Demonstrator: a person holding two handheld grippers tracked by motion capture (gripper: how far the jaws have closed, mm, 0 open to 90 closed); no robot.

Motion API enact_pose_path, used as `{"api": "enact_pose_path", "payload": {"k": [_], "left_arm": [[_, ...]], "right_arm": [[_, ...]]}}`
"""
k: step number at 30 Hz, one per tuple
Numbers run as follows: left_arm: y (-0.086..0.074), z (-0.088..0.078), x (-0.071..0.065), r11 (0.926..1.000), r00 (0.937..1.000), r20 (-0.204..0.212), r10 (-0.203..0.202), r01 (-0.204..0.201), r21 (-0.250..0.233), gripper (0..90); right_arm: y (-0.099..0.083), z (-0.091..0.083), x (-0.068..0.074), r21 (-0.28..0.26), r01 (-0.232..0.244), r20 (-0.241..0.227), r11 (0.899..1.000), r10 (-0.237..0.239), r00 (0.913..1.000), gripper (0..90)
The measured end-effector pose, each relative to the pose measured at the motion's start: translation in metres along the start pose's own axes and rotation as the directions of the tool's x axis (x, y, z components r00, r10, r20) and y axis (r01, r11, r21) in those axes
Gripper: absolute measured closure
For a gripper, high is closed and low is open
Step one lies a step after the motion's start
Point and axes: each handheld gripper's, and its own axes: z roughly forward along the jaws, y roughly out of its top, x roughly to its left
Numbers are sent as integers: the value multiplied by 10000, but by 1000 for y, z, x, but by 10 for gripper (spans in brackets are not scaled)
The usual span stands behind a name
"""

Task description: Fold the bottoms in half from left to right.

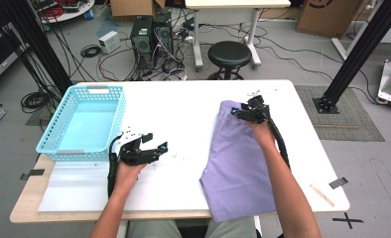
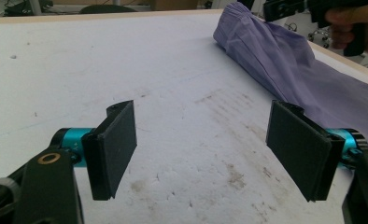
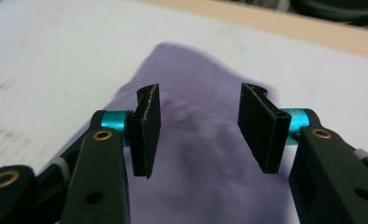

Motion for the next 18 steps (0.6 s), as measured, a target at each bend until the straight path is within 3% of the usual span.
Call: {"api": "enact_pose_path", "payload": {"k": [3, 6, 8, 13, 15, 16, 18], "left_arm": [[0, 2, -1, 10000, 10000, 33, -13, 13, -7, 246], [-1, 3, -1, 10000, 10000, 61, -25, 25, -2, 246], [-1, 4, -1, 10000, 10000, 83, -1, 1, -9, 246], [-1, 4, -1, 10000, 9999, 108, -32, 32, -45, 246], [0, 4, -1, 9999, 9999, 116, -80, 81, -73, 246], [0, 3, -1, 10000, 9999, 120, -53, 54, -57, 246], [0, 3, 0, 9999, 9999, 127, -54, 55, -91, 246]], "right_arm": [[0, 21, 16, 632, 409, -97, 9972, -404, 9991, 498], [-7, 41, 21, 1393, 647, 96, 9881, -667, 9977, 492], [-11, 47, 21, 1346, 544, 252, 9894, -583, 9980, 484], [-10, 44, 25, 1590, 1156, 556, 9805, -1258, 9905, 453], [-9, 35, 21, 1447, 916, 457, 9852, -992, 9940, 447], [-10, 27, 15, 1142, 577, 338, 9918, -619, 9975, 457], [-13, 13, 6, 973, 457, 455, 9942, -503, 9977, 481]]}}
